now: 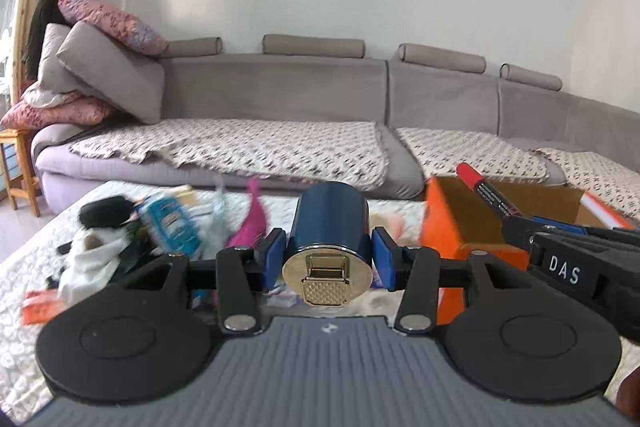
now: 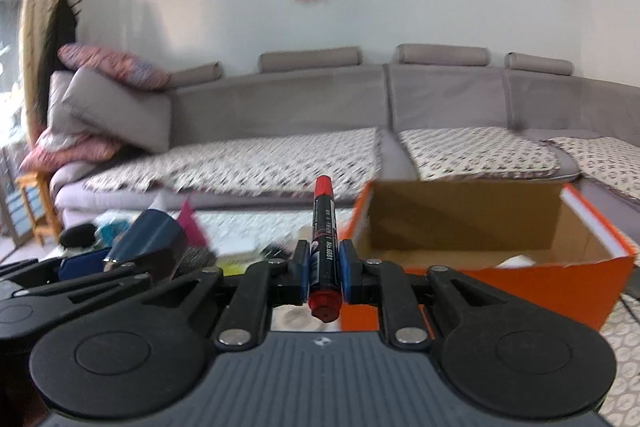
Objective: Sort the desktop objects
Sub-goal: 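Carry the thermos and marker over the orange box and release both inside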
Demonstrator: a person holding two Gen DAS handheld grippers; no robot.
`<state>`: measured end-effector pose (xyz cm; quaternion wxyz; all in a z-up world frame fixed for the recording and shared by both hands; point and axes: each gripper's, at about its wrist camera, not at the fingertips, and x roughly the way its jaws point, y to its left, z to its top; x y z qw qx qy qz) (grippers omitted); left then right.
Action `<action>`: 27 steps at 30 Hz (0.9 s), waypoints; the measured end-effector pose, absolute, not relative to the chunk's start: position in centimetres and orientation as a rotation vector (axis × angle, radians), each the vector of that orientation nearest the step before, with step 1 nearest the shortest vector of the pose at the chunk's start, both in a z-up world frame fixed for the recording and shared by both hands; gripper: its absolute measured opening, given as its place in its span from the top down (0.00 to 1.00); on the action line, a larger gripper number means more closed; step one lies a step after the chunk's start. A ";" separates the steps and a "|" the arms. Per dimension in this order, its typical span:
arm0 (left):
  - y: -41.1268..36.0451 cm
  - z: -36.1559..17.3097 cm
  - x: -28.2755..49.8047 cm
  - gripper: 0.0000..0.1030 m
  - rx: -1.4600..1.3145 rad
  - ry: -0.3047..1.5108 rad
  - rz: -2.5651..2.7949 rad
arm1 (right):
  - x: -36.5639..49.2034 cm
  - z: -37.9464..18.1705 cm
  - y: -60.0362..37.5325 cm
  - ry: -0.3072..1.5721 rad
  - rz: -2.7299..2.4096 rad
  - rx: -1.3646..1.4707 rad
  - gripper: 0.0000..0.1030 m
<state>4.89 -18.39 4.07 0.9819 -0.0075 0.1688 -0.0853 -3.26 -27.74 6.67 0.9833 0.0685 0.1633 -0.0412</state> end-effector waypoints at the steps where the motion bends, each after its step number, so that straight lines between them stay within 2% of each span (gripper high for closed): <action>1: -19.1 4.2 5.2 0.55 -0.010 0.334 -0.178 | -3.1 6.8 -28.5 0.321 -0.101 0.147 0.87; 10: -23.8 4.9 8.8 0.55 0.003 0.321 -0.246 | -2.0 7.2 -35.2 0.269 -0.252 0.231 0.87; 27: -28.6 3.2 12.2 0.55 0.038 0.336 -0.338 | 1.6 4.0 -40.5 0.304 -0.366 0.261 0.87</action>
